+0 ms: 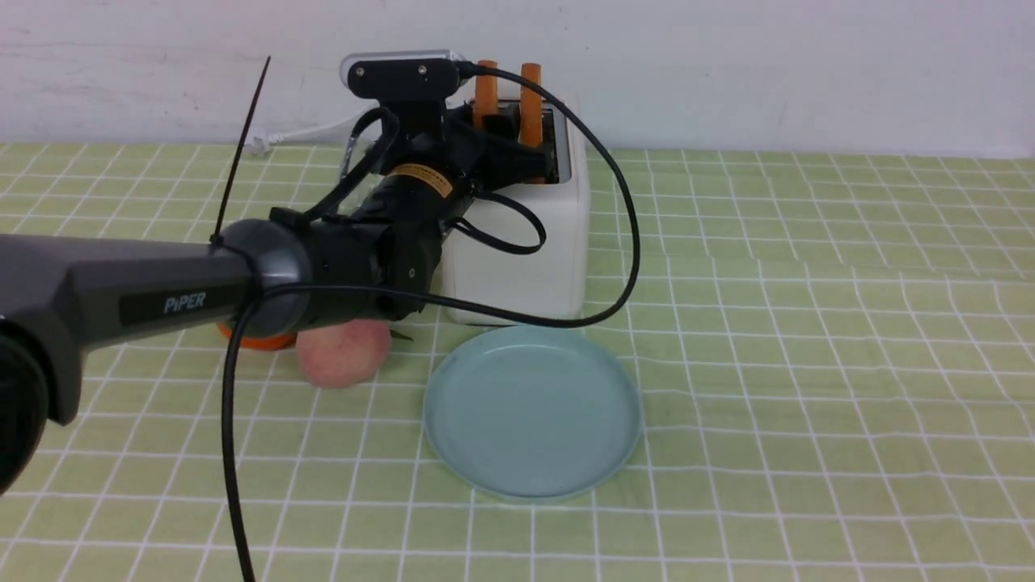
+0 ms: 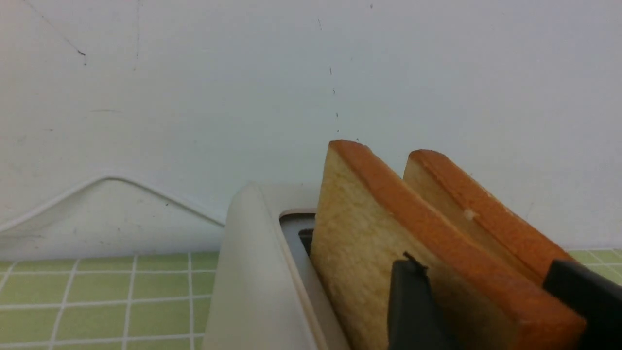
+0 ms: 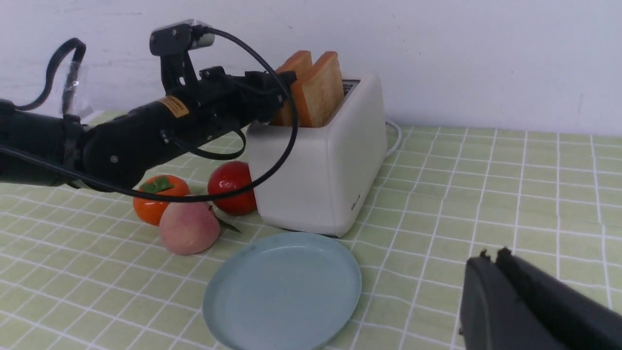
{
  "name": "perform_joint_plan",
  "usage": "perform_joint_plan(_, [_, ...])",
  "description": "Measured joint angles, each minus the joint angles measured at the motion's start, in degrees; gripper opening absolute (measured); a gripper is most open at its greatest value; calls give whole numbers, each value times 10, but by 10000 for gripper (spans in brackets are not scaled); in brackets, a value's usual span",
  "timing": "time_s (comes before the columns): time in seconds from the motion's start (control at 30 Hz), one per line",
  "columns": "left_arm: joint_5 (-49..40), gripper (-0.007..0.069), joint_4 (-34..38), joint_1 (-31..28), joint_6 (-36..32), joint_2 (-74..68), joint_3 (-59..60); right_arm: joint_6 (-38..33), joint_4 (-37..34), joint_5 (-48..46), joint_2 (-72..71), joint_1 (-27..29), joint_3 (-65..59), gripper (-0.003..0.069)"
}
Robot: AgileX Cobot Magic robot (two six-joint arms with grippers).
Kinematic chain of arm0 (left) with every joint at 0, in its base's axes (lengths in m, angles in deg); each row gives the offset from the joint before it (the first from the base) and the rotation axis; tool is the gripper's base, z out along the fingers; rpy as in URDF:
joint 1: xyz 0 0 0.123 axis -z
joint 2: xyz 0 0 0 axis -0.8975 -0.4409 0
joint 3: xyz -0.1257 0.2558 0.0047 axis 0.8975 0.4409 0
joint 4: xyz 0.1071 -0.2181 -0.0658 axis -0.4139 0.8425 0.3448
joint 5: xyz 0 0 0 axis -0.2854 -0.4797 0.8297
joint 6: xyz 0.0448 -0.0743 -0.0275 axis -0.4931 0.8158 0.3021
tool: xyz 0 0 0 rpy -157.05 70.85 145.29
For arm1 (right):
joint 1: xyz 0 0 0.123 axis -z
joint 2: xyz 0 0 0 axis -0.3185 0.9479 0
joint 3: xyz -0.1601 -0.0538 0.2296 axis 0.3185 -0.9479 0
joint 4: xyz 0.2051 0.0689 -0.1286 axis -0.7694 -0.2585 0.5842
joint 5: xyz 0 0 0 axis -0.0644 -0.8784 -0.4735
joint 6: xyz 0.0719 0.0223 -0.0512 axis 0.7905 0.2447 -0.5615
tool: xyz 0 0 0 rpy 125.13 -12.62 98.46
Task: Take toasted bread from bread machine on green coffee tablecloth place on plate.
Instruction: 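Reach for a toast slice standing in the toaster with the left gripper, then place the slice of bread on the plate with the left gripper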
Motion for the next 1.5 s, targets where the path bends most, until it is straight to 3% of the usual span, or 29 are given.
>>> perform_joint_plan(0.37, [-1,230,28,0,-6,-11,-5,-1,-4,0,0,0,0,15])
perform_joint_plan(0.7, [9,222,47,0,-7,-18,-6,-1,-6,-1,0,0,0,15])
perform_joint_plan(0.8, [11,190,47,0,-7,-18,-6,-1,-6,-1,0,0,0,15])
perform_joint_plan(0.9, [11,112,47,0,-7,-18,-6,-1,-7,-1,0,0,0,15])
perform_joint_plan(1.27, [-24,108,52,0,-30,98,-6,-1,-7,0,0,0,0,15])
perform_joint_plan(1.4, [-114,108,52,1,-44,192,-6,-1,-7,-1,0,0,0,14])
perform_joint_plan(1.5, [-312,108,49,18,-37,284,-6,-1,-7,-5,0,0,0,14])
